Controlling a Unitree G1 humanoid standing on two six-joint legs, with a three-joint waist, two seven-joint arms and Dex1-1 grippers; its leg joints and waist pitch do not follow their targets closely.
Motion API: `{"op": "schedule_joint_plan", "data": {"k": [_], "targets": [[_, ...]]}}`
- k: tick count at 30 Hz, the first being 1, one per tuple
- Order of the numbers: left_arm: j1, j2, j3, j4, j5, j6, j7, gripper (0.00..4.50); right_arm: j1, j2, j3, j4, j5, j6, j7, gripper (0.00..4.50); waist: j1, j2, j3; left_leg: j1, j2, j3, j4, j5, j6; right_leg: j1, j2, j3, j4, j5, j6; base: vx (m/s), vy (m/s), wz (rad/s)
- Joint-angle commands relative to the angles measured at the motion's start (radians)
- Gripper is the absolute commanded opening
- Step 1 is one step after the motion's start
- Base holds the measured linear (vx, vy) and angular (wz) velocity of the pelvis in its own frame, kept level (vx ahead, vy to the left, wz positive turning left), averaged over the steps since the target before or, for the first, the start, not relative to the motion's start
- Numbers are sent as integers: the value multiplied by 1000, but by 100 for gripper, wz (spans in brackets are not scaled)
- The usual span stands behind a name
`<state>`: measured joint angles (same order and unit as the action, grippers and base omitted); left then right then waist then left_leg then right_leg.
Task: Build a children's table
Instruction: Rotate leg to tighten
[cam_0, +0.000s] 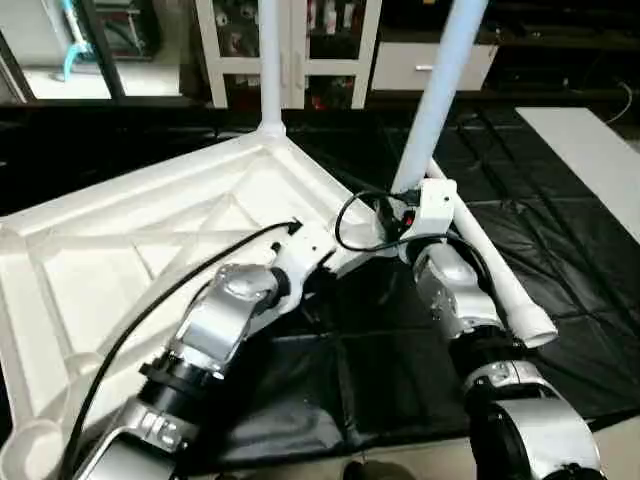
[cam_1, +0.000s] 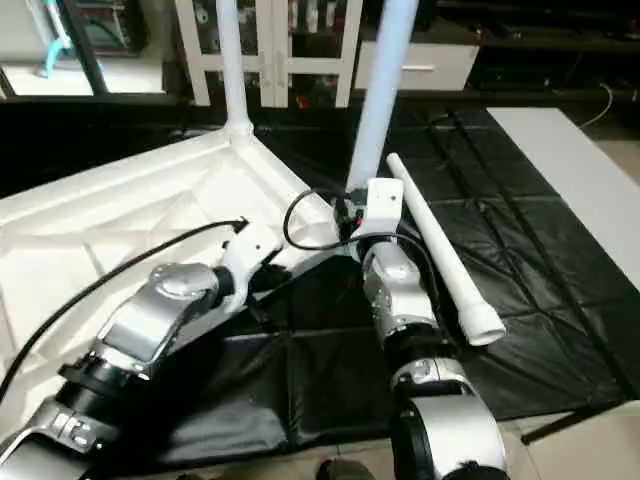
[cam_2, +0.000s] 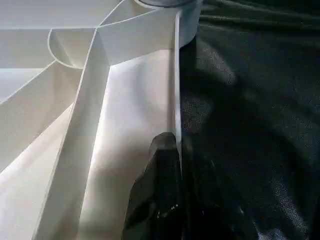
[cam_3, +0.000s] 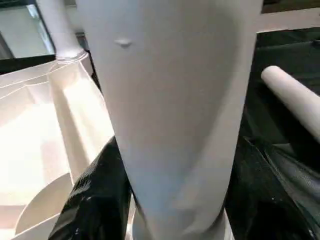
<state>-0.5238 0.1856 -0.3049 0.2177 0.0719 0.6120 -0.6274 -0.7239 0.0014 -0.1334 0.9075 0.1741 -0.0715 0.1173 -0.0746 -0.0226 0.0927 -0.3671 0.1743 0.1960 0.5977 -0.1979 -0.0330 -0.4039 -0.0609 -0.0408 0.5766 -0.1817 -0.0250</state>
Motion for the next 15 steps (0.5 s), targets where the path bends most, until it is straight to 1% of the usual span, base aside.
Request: {"op": "schedule_joint_plan", "data": {"k": [1, 2, 3, 4, 5, 6, 7, 8, 9, 10, 11, 12, 13, 14, 15], "targets": [[4, 14, -27, 21, 9, -66, -4, 0, 34, 55, -24, 87, 53, 33, 89, 198, -9, 18, -39, 25, 54, -46, -99, -530, -44, -5, -70, 34, -92, -469, -122, 0, 0, 0], [4, 14, -27, 21, 9, -66, -4, 0, 34, 55, -24, 87, 53, 33, 89, 198, -9, 17, -39, 25, 54, -45, -99, -534, -42, -5, -70, 35, -92, -467, -124, 0, 0, 0], [23, 55, -40, 12, 15, -103, -43, 0, 25, 36, -19, 78, 61, 17, 177, 198, -11, 16, -39, 19, 54, -46, -101, -521, -39, 0, -73, 37, -89, -457, -130, 0, 0, 0], [33, 70, -41, 6, 14, -110, -60, 0, 24, 27, -10, 68, 65, 5, 235, 198, -11, 17, -44, 12, 56, -47, -102, -495, -31, 8, -75, 39, -84, -428, -140, 0, 0, 0], [68, 125, -40, -29, -1, -132, -125, 0, 41, -19, 29, 13, 77, -6, 409, 198, -11, 19, -42, 7, 58, -44, -102, -459, -25, 8, -76, 42, -82, -386, -156, 0, 0, 0], [85, 151, -39, -46, -10, -139, -156, 0, 51, -40, 44, -14, 84, -10, 486, 198, -7, 18, -48, 6, 60, -44, -101, -441, -19, 16, -77, 41, -79, -357, -165, 0, 0, 0], [103, 178, -38, -68, -20, -154, -189, 0, 61, -62, 56, -43, 98, 0, 557, 233, -8, 16, -44, -4, 62, -40, -101, -407, 1, 21, -77, 44, -73, -305, -183, 0, 0, 0], [123, 209, -35, -90, -33, -176, -228, 0, 71, -90, 65, -69, 110, 13, 620, 254, -5, 16, -45, -1, 63, -38, -100, -390, 15, 24, -77, 45, -72, -290, -198, 0, 0, 0], [141, 235, -31, -109, -44, -191, -259, 0, 78, -116, 70, -92, 125, 30, 675, 268, -8, 12, -43, -1, 62, -35, -100, -383, 25, 22, -76, 45, -72, -289, -203, 0, 0, 0], [164, 269, -26, -130, -57, -216, -298, 0, 88, -149, 75, -121, 144, 53, 749, 271, -6, 14, -45, -2, 64, -36, -99, -355, 34, 28, -77, 46, -68, -274, -217, 0, 0, 0], [166, 271, -25, -132, -58, -219, -301, 0, 89, -152, 75, -124, 146, 55, 755, 280, -5, 17, -46, -2, 64, -35, -98, -337, 42, 29, -77, 47, -66, -259, -223, 0, 0, 0], [189, 304, -17, -149, -75, -245, -341, 0, 100, -186, 84, -157, 163, 75, 837, 293, -1, 19, -46, 7, 68, -29, -97, -309, 48, 22, -75, 48, -65, -225, -239, 0, 0, 0], [214, 341, -6, -168, -99, -260, -383, 0, 112, -225, 92, -192, 179, 103, 927, 310, 4, 18, -48, 10, 67, -26, -93, -275, 58, 25, -73, 48, -58, -180, -258, 0, 0, 0], [234, 367, 7, -181, -118, -270, -415, 0, 123, -257, 100, -223, 192, 126, 992, 310, 6, 17, -49, 3, 66, -23, -91, -222, 78, 32, -73, 48, -51, -128, -270, 0, 0, 0], [237, 372, 8, -183, -120, -271, -419, 0, 125, -262, 102, -226, 192, 129, 1002, 312, 8, 18, -50, 6, 65, -22, -90, -198, 91, 33, -71, 47, -49, -102, -274, 0, 0, 0]]}}
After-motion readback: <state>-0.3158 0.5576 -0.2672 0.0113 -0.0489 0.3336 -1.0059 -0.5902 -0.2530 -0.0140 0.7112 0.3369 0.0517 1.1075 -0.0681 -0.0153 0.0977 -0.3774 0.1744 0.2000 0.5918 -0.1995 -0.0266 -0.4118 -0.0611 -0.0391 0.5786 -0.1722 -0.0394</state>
